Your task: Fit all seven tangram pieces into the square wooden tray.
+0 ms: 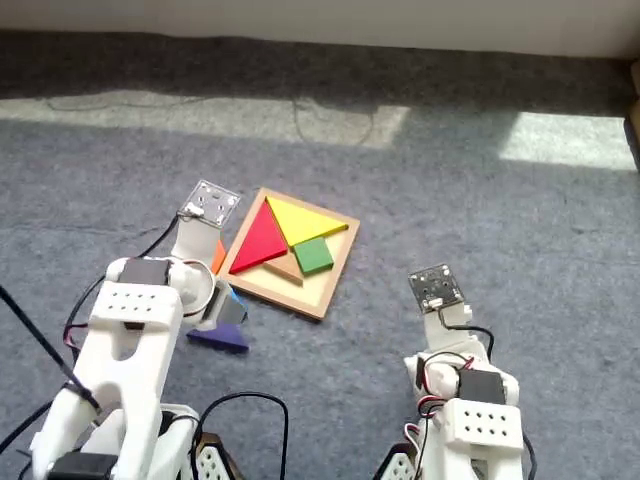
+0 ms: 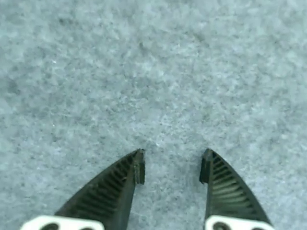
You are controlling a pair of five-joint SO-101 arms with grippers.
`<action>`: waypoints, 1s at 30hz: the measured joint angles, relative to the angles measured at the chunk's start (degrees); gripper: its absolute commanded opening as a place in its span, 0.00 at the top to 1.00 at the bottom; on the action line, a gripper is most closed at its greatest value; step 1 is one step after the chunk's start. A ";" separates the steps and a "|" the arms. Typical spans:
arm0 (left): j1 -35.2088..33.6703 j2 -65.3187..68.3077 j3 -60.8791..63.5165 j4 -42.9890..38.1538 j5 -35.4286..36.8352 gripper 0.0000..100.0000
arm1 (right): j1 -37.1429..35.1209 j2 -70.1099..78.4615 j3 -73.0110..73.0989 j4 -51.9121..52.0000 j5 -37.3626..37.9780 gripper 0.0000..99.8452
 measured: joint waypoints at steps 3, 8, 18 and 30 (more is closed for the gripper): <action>-0.09 6.15 -3.87 -0.44 -1.14 0.69 | 0.00 0.00 0.00 -0.09 0.00 0.82; 1.41 17.41 -11.08 -0.62 -3.16 0.71 | 0.00 0.00 0.00 -0.09 0.00 0.82; 5.71 34.55 -21.45 2.64 -9.41 0.74 | 1.93 -0.09 0.00 -0.26 0.00 0.82; 7.74 40.53 -29.45 10.73 -11.25 0.88 | 2.02 -0.09 0.18 -0.26 0.00 0.82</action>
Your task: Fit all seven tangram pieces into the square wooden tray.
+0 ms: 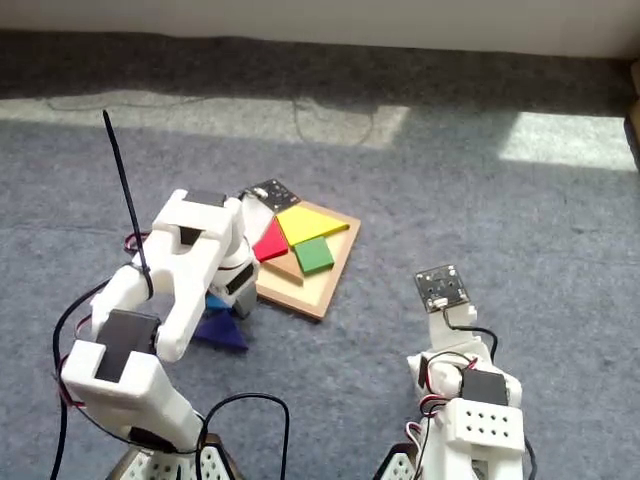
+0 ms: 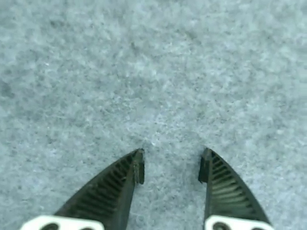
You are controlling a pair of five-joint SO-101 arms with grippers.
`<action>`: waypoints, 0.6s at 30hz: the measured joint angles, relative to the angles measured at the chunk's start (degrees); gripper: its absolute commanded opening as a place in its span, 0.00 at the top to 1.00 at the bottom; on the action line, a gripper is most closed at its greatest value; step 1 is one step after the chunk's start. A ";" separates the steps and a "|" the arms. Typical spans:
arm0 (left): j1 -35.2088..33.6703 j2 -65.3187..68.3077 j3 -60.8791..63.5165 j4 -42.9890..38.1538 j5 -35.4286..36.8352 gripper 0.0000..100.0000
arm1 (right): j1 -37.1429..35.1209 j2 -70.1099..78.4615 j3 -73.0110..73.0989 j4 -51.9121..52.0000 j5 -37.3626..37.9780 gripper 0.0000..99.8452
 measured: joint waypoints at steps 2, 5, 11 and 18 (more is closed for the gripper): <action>0.18 -1.32 0.00 0.88 1.76 0.88 | 0.00 0.00 0.00 0.00 0.00 0.82; 0.79 -5.10 0.35 2.29 3.60 0.88 | 0.00 0.00 0.00 0.00 0.00 0.82; 0.97 -16.44 5.45 2.99 5.45 0.88 | 0.00 0.00 0.00 0.00 0.00 0.82; 1.05 -25.05 9.14 3.08 7.47 0.88 | 0.00 0.00 0.00 0.00 0.00 0.82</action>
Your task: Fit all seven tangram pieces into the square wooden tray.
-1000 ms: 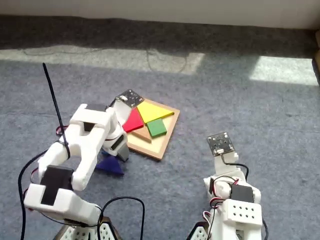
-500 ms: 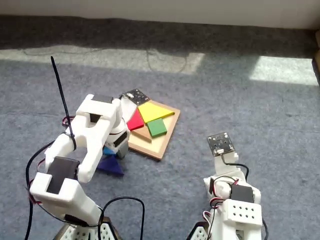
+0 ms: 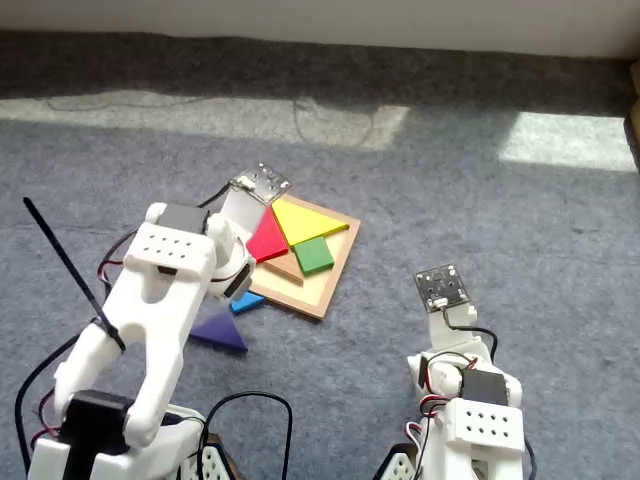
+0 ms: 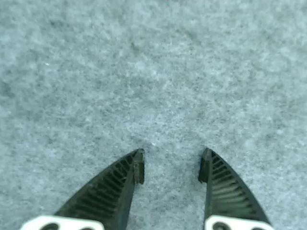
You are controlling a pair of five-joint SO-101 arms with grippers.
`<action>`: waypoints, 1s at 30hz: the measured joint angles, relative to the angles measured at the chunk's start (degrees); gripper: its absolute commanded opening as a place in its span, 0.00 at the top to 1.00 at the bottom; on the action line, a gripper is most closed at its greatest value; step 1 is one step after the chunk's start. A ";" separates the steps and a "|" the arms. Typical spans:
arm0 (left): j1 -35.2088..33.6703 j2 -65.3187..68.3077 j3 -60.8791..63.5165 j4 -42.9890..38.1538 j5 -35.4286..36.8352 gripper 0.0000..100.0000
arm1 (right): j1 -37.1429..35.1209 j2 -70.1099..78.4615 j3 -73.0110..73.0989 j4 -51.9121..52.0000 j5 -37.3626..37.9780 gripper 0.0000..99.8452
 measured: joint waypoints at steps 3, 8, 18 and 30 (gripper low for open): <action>0.09 -0.35 1.14 0.00 0.09 0.87 | 0.00 0.00 0.00 0.00 0.00 0.82; 0.09 -0.44 3.08 -0.26 0.09 0.73 | 0.00 0.00 0.00 0.00 0.00 0.82; 0.09 -0.44 10.46 -12.31 2.46 0.73 | 0.00 -0.09 0.88 -0.09 0.00 0.82; 0.09 21.27 -3.69 -9.05 5.71 0.73 | 0.09 -0.09 0.88 -0.09 0.00 0.82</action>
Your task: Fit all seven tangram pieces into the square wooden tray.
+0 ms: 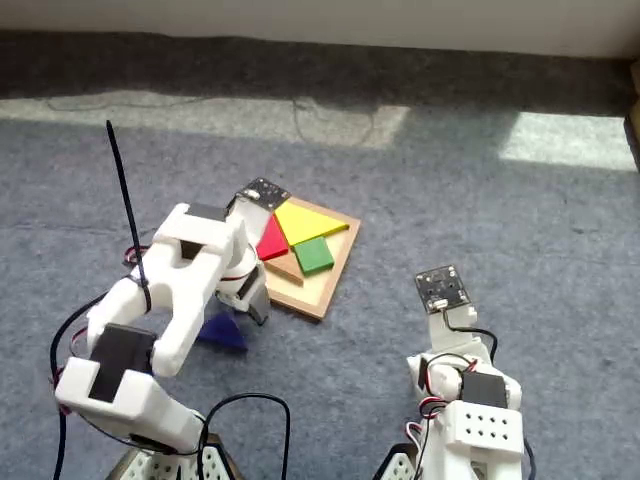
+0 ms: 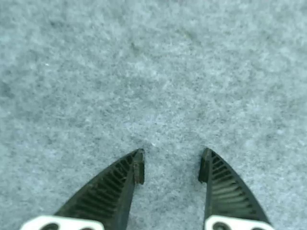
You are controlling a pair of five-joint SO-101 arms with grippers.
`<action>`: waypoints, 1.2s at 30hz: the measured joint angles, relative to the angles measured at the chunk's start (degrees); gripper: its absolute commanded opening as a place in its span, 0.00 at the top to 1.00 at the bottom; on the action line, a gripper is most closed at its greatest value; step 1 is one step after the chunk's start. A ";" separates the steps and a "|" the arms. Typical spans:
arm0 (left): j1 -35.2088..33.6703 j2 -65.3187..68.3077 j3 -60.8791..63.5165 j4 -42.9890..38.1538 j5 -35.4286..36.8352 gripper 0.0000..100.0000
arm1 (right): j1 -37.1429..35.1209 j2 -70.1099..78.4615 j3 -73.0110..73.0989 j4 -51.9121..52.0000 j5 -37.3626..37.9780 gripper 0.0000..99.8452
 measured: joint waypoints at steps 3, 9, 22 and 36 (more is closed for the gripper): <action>-0.09 1.23 -2.73 0.09 -1.41 0.73 | 0.00 0.00 0.00 0.00 0.00 0.82; -0.09 1.58 -5.45 0.09 -12.04 0.73 | 0.00 0.00 0.00 0.00 0.00 0.82; 3.96 -0.09 -15.21 7.65 -17.05 0.73 | 0.00 0.00 0.00 0.00 0.00 0.82; 0.62 -6.15 -1.32 8.62 5.89 0.73 | 0.00 0.00 0.00 0.00 0.00 0.82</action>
